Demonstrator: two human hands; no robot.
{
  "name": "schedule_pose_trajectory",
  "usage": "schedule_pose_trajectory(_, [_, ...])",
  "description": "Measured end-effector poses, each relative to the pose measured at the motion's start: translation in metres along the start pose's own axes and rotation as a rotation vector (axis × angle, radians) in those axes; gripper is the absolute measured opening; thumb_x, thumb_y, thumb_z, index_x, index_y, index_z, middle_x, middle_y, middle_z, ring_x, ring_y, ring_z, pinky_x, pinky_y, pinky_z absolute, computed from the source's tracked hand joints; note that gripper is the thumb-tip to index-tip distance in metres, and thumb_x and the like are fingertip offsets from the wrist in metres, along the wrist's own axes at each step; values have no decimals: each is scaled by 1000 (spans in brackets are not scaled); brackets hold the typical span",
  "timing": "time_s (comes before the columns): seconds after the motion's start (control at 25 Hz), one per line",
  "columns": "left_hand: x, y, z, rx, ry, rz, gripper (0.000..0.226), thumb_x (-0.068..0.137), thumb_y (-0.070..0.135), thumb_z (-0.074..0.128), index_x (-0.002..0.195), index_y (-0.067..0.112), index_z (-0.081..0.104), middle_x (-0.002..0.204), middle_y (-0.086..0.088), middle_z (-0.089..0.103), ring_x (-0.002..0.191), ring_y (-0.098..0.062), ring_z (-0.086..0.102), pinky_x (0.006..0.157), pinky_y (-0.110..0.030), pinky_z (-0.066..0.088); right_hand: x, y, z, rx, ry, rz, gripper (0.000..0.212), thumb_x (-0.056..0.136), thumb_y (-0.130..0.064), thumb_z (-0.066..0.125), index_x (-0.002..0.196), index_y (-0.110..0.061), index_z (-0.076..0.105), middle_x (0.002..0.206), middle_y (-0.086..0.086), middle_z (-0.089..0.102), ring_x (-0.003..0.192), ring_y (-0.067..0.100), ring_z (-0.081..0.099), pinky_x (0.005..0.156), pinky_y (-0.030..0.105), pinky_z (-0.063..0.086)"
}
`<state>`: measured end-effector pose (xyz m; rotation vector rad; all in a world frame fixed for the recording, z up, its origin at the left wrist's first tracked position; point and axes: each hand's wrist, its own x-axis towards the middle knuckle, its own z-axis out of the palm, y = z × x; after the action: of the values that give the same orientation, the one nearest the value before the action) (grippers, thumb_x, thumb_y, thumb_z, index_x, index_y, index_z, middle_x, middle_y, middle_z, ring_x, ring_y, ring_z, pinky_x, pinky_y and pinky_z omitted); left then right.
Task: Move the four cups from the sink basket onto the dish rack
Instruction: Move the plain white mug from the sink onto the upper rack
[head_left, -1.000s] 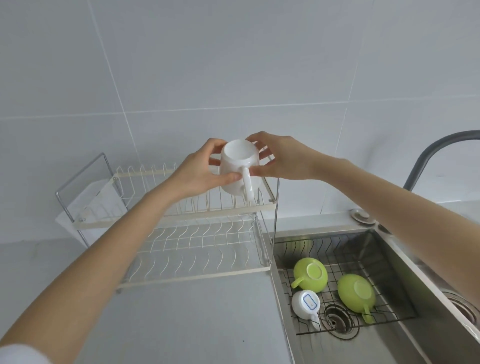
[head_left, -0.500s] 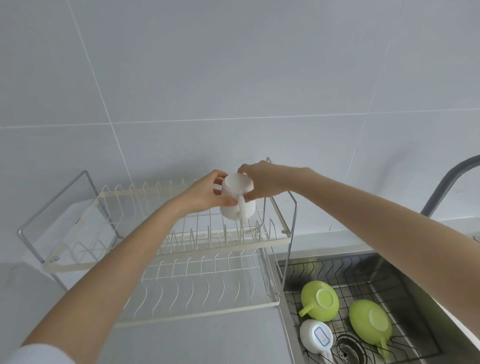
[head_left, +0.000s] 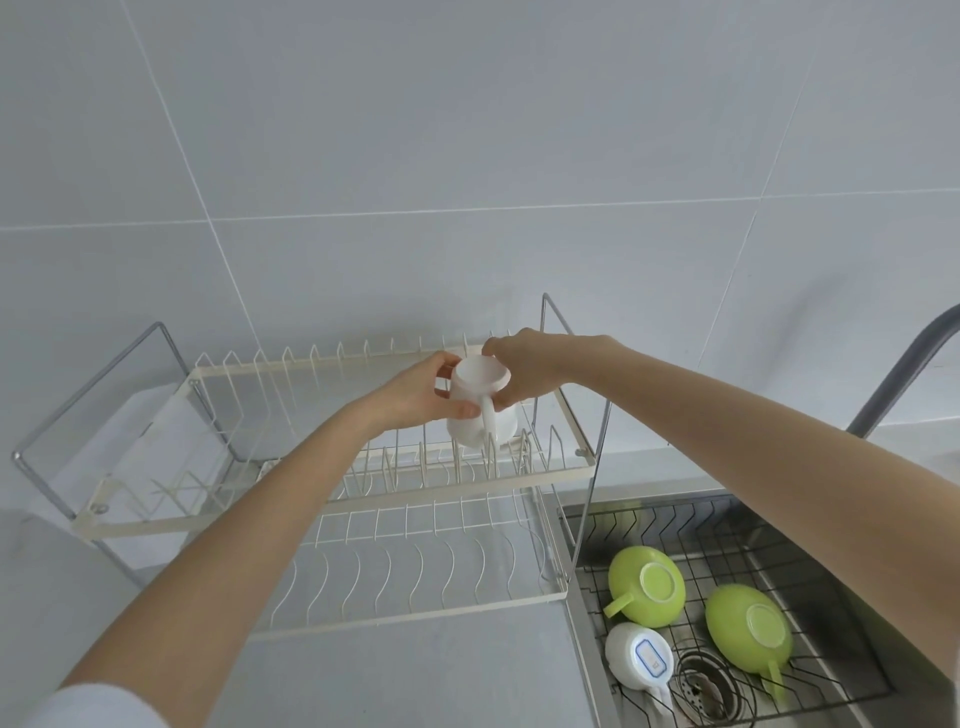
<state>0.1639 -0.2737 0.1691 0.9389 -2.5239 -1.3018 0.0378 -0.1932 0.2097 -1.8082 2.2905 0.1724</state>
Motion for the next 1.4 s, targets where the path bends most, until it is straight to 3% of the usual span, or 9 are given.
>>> schedule_pose_trajectory(0.24, [-14,4,-7,114,-8,-34,67,85,19,62,142,15,28,147,-5,39,127,-22,47,108,-34,34,-17,-2,-3,-70,29,-19,60,85,-24,60,137,-7,34,133,14,49,121,31,47,99,43,44])
schedule_pose_trajectory(0.36, [-38,21,-9,482,126,20,61,89,27,54,143,15,27,151,-7,33,136,-24,36,111,-33,30,-45,0,-12,-109,140,-81,54,92,-23,49,141,-9,31,142,13,42,130,30,39,106,41,37])
schedule_pose_trajectory(0.48, [-66,51,-8,755,269,93,56,91,34,47,142,17,30,152,-1,31,137,-22,35,110,-38,33,-77,9,-17,-131,250,-118,50,96,-26,41,144,-17,28,150,7,34,138,26,32,114,39,28])
schedule_pose_trajectory(0.72, [-104,102,25,887,429,213,48,92,33,42,137,17,39,146,-1,41,132,-24,41,104,-37,35,-136,40,-11,-62,330,-121,49,96,-25,41,144,-19,29,151,5,33,138,24,31,112,36,27])
schedule_pose_trajectory(0.88, [-103,131,60,883,476,276,48,92,31,43,137,15,39,146,-3,42,132,-24,40,105,-37,34,-163,78,3,-1,312,-82,51,96,-26,41,144,-21,27,152,2,32,138,25,31,113,40,29])
schedule_pose_trajectory(1.08, [-86,158,113,920,417,275,49,92,30,43,137,13,39,146,-5,41,134,-24,37,108,-37,30,-181,129,28,-2,213,-49,53,96,-27,40,145,-21,23,153,3,29,140,25,28,114,41,28])
schedule_pose_trajectory(1.4, [-62,156,194,966,288,134,50,92,32,40,138,12,38,145,-7,41,133,-27,38,106,-41,33,-184,195,92,19,43,-52,54,95,-27,40,146,-19,21,153,6,29,140,26,28,115,41,27])
